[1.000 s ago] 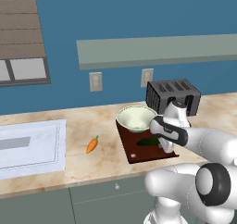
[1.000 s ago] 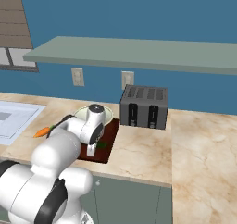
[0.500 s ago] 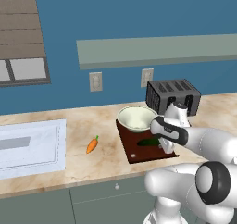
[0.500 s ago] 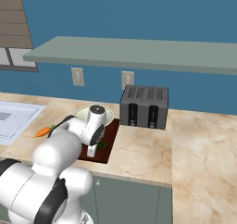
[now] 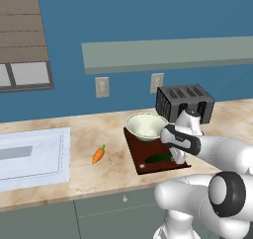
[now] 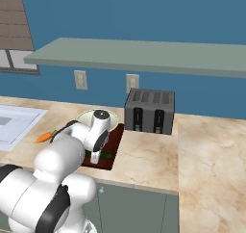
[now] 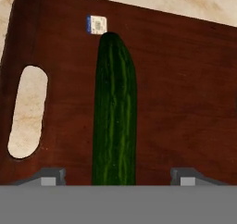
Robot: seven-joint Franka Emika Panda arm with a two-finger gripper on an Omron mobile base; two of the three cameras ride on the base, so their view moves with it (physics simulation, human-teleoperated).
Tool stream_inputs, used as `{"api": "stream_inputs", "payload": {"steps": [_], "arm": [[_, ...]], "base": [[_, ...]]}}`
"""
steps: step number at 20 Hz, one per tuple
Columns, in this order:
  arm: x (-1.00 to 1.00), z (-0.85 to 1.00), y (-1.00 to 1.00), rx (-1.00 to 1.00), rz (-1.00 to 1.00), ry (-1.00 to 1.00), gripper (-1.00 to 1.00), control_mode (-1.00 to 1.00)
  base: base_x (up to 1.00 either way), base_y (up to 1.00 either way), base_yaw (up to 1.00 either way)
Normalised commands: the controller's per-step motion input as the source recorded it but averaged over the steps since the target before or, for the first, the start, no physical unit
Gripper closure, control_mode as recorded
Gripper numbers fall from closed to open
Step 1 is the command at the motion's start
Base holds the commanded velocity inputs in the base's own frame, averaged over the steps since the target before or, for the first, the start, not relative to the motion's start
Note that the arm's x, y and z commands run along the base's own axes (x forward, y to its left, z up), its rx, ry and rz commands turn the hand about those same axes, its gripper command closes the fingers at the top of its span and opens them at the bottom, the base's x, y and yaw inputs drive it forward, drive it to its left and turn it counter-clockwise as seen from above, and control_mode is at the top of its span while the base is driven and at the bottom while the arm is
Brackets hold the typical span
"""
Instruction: Place the two vegetables and bowl onto the tray for setting up a vegetable dip station.
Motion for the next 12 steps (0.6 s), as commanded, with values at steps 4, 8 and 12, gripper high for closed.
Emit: {"api": "stream_inputs", "payload": {"steps": [4,8,12], "arm": [[0.0,0.0,0.0,0.0,0.0,0.0,-1.0,-1.0],[0.0,0.0,0.0,0.0,0.0,0.0,-1.0,-1.0],[0.0,0.0,0.0,0.01,0.0,0.0,-1.0,-1.0]], "base": [[0.0,0.0,0.0],[0.0,0.0,0.0],[0.0,0.0,0.0]]}}
